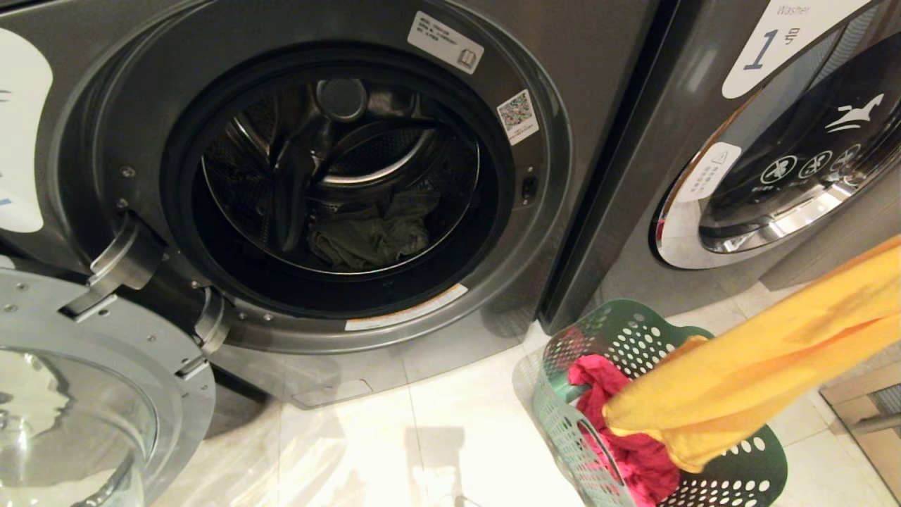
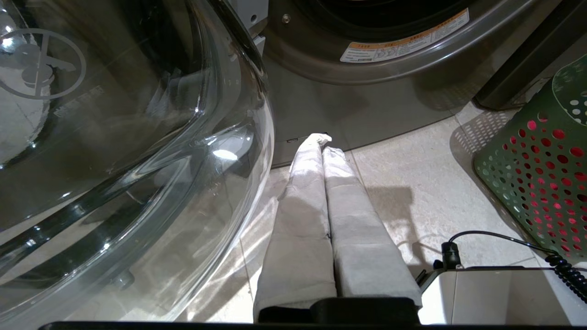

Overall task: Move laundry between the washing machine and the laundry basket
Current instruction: Pick a cloth and place it into the basket

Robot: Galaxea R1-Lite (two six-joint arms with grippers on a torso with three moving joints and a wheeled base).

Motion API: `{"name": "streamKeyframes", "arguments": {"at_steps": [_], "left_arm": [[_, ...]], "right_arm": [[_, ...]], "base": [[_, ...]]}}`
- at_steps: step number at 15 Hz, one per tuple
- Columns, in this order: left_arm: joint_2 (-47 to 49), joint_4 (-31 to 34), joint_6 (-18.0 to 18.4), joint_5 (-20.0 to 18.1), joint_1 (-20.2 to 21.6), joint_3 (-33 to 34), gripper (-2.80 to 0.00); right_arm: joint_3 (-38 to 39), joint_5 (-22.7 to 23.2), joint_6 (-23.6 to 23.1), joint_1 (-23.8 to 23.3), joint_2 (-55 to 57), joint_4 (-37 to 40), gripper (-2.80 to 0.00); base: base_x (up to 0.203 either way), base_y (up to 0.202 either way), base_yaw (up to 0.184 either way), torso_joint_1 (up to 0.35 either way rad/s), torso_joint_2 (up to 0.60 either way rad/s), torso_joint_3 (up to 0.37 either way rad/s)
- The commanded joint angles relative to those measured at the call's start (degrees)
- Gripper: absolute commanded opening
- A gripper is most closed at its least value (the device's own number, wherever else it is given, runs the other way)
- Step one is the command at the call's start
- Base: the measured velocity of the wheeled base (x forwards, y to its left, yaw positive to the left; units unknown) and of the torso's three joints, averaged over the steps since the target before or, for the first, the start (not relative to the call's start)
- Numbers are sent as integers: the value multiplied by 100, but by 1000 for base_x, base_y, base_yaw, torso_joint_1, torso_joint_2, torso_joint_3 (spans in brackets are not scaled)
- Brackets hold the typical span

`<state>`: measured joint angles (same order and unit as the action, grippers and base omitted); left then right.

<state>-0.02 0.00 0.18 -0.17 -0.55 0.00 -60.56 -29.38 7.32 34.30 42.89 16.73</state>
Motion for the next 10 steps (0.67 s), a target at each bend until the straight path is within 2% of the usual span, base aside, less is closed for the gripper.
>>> {"name": "streamKeyframes", "arguments": {"at_steps": [1, 2, 3, 6, 10], "left_arm": [[2, 0, -1, -1, 2, 0, -280], [2, 0, -1, -1, 2, 0, -280], [2, 0, -1, -1, 2, 0, -280], [2, 0, -1, -1, 2, 0, -280], [2, 0, -1, -1, 2, 0, -280]], "right_arm": [[256, -120, 406, -3, -20, 443, -280], [278, -161, 545, -3, -18, 694, -263], [281, -169, 632, -3, -17, 922, 0], [365, -170, 863, 4, 6, 1007, 0], [360, -173, 872, -3, 12, 1016, 0]], "base": [[0, 0, 0, 0, 0, 0], [0, 0, 0, 0, 0, 0], [0, 0, 0, 0, 0, 0], [0, 0, 0, 0, 0, 0], [0, 0, 0, 0, 0, 0]]}}
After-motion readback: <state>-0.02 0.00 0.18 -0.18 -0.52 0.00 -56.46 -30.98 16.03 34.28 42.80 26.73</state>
